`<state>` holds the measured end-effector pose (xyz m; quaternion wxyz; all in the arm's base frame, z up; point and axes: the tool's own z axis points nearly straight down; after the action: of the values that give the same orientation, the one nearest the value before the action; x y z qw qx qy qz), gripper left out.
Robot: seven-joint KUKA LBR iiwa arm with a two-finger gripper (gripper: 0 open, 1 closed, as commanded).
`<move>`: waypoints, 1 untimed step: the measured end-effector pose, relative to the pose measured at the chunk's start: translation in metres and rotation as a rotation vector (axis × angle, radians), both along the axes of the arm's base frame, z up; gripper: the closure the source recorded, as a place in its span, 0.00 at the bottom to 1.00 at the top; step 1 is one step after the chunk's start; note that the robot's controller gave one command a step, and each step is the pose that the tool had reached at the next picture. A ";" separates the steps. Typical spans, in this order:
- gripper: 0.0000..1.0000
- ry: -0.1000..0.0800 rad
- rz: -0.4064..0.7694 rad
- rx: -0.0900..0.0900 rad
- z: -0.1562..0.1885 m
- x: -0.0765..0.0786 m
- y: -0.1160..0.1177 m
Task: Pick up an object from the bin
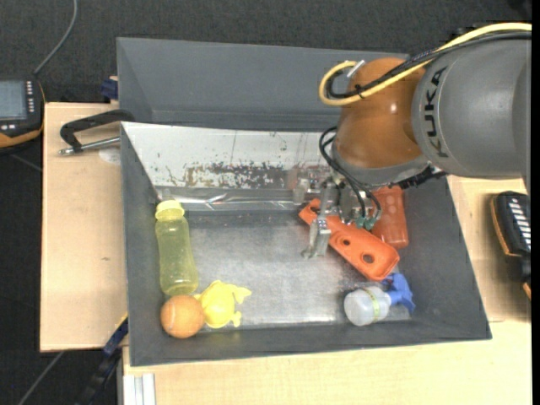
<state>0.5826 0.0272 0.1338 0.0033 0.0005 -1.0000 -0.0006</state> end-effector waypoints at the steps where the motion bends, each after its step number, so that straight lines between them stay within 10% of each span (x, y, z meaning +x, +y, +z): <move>1: 0.00 -0.009 -0.001 0.000 0.005 0.002 0.000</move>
Offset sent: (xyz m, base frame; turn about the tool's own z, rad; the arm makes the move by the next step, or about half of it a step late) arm -0.0038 -0.0635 -0.0638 0.4407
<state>0.5846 0.0271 0.1387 -0.0009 0.0000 -1.0000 -0.0008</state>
